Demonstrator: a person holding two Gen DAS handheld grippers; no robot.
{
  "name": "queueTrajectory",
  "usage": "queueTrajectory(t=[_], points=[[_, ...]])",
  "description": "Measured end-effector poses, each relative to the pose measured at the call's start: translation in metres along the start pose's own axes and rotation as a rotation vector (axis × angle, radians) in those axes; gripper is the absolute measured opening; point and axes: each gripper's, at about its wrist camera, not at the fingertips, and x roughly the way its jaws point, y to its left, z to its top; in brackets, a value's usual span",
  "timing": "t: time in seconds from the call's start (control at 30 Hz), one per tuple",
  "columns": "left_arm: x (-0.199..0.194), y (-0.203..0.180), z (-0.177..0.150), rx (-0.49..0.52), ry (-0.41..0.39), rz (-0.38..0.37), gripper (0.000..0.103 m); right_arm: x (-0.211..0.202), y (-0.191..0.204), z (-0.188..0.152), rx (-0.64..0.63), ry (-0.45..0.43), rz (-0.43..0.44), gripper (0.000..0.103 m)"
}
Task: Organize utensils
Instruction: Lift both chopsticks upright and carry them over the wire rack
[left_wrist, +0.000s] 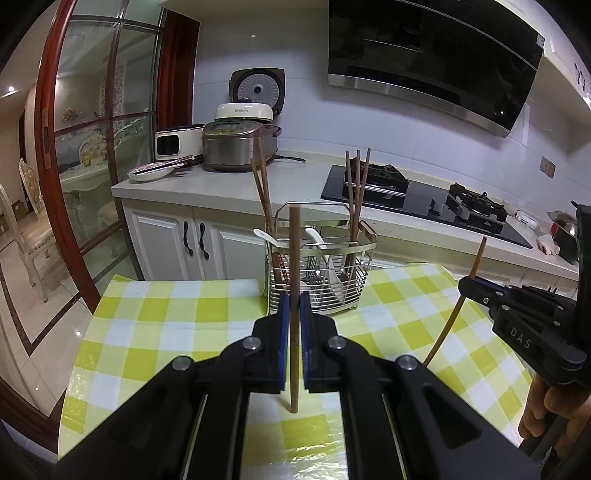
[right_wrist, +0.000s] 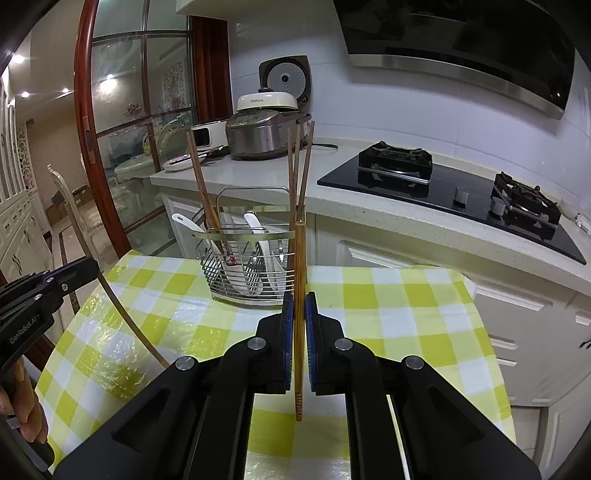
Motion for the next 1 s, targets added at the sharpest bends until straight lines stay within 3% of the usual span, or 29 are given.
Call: queueTrajectory(t=[0.57, 1.0], points=[[0.003, -0.005, 0.019, 0.010, -0.018, -0.018, 0.006, -0.005, 0.000, 0.021, -0.019, -0.029, 0.002, 0.008], [-0.007, -0.004, 0.068, 0.031, -0.082, -0.035, 0.006, -0.010, 0.004, 0.079, -0.038, -0.073, 0.046, 0.008]])
